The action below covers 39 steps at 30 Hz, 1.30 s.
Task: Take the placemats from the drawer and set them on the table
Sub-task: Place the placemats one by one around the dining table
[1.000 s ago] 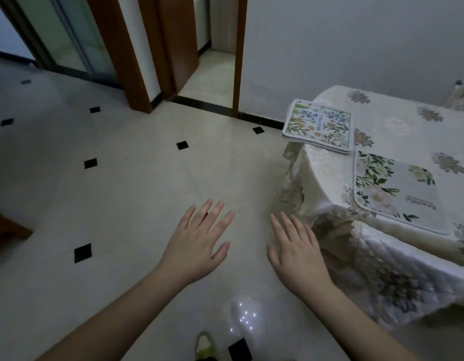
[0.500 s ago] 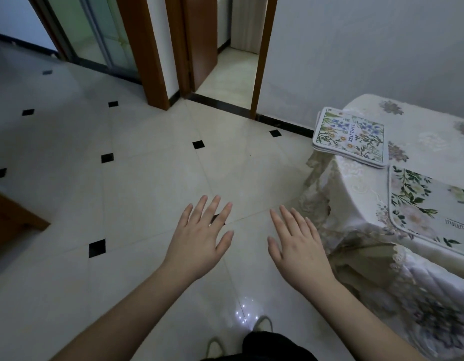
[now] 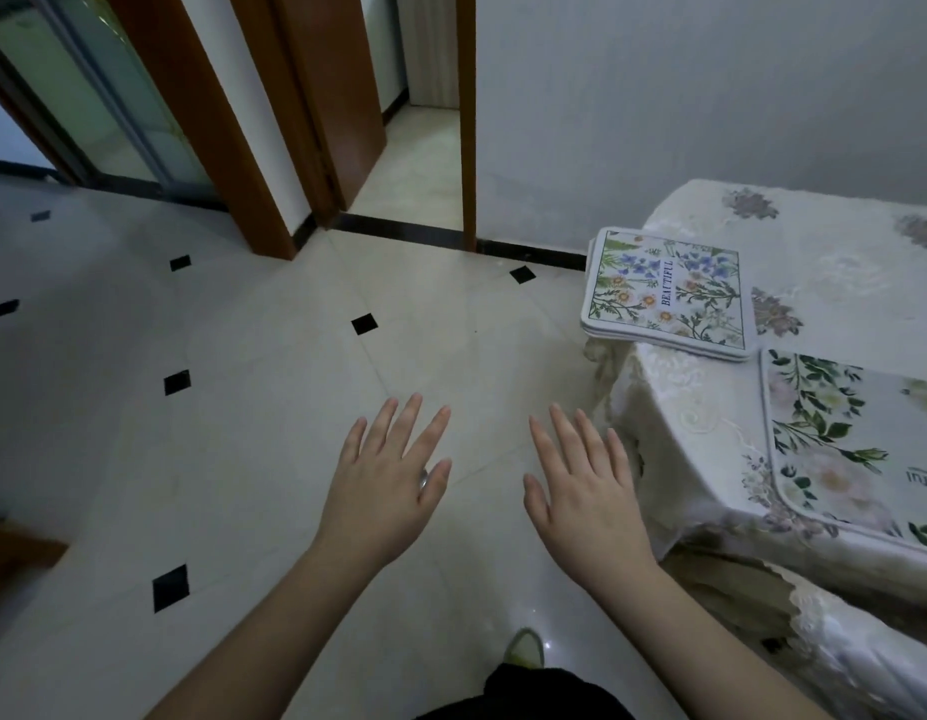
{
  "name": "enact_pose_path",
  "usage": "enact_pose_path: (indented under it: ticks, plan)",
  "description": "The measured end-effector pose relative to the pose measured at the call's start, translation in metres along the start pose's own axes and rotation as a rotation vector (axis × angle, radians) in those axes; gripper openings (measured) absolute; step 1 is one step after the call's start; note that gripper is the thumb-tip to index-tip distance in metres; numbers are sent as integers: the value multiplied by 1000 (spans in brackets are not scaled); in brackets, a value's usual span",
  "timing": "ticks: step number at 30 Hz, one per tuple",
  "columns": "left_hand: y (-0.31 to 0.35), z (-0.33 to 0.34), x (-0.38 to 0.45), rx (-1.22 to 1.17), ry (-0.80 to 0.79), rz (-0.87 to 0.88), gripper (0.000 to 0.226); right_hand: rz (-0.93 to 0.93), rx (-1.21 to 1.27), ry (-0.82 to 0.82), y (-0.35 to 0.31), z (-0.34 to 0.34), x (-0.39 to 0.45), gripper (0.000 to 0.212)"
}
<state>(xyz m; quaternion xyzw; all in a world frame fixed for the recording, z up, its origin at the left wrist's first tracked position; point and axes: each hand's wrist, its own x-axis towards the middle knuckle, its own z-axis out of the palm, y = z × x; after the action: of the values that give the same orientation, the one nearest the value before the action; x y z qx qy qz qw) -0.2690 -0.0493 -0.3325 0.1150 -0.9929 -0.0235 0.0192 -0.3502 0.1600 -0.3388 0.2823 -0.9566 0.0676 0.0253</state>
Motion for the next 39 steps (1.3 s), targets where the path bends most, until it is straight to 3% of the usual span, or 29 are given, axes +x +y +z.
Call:
enact_pose_path:
  ticks: [11,20,31,39]
  plan:
    - [-11,-4,94,28,-15,-48,62,-64,27,-2,15,6,107,59]
    - [-87,9,182,24,8,-9,63,-73,-20,-41,-30,30,211,60]
    - [-183,13,288,-24,12,76,57,35,-47,-4,-77,31,324,57]
    - [-173,19,378,-73,4,176,56,127,-38,22,-44,36,390,56]
